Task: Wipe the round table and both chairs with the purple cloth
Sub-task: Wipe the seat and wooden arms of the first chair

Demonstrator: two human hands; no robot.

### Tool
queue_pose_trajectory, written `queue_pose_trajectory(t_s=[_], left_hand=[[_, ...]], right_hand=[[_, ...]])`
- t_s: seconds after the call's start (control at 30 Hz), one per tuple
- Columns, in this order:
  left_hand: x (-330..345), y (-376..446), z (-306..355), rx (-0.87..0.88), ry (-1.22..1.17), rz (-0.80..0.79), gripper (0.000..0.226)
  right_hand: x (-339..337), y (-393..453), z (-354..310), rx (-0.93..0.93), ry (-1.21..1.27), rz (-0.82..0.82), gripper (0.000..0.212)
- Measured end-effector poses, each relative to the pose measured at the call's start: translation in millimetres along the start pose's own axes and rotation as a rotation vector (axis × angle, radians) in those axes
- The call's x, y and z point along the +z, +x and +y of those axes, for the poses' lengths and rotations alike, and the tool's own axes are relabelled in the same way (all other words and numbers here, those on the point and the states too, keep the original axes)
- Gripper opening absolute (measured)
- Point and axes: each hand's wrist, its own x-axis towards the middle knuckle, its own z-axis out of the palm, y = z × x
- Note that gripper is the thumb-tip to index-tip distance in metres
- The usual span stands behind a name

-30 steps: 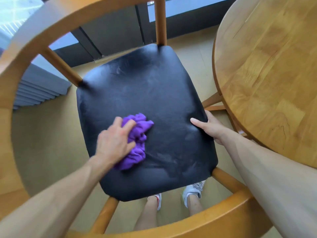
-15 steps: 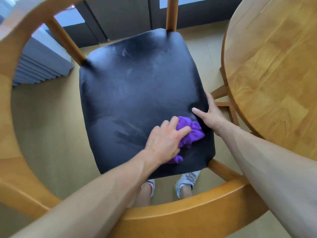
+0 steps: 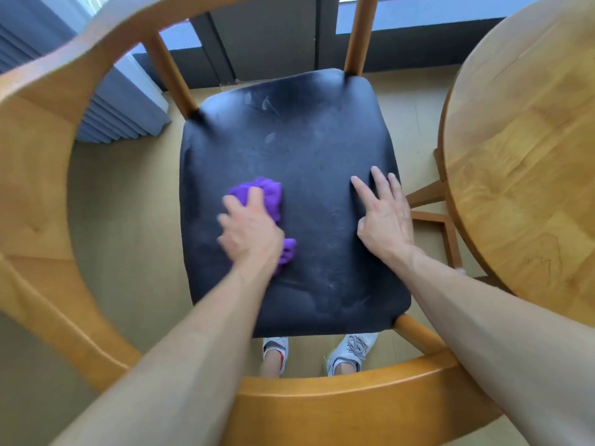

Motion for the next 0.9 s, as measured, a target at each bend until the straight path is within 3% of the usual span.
queue_pose_trajectory(t_s=[0.13,0.2,0.3,0.47,0.6,0.8,0.9], left_hand=[[18,-70,50,0.419,-0.027,-0.186,0.046],[16,-61,40,0.499,-0.022,-0.183,0.045],[2,-14,-12,0.432,0.030,-0.109,0.042],[-16,65,-89,-0.020,-0.025,0.104,0.044],[-29,109,-117,-0.237,-0.045,0.083,0.032],[-27,50,-71,-0.025,0.132,0.014,0.035],[-22,-4,-21,0.168,0.189,-0.173,0.049]], right_hand=[[0,3,-9,-0.165,-0.084,-0.033,0.068],[1,5,-8,-0.179,-0.118,-0.059,0.070],[2,6,-4,-0.177,-0.137,-0.038,0.077],[4,5,-1,-0.168,-0.149,-0.078,0.080],[-5,14,6,-0.191,-0.131,-0.170,0.080],[-6,13,3,-0.173,-0.103,-0.199,0.081],[-11,13,2,-0.180,-0.112,-0.212,0.081]])
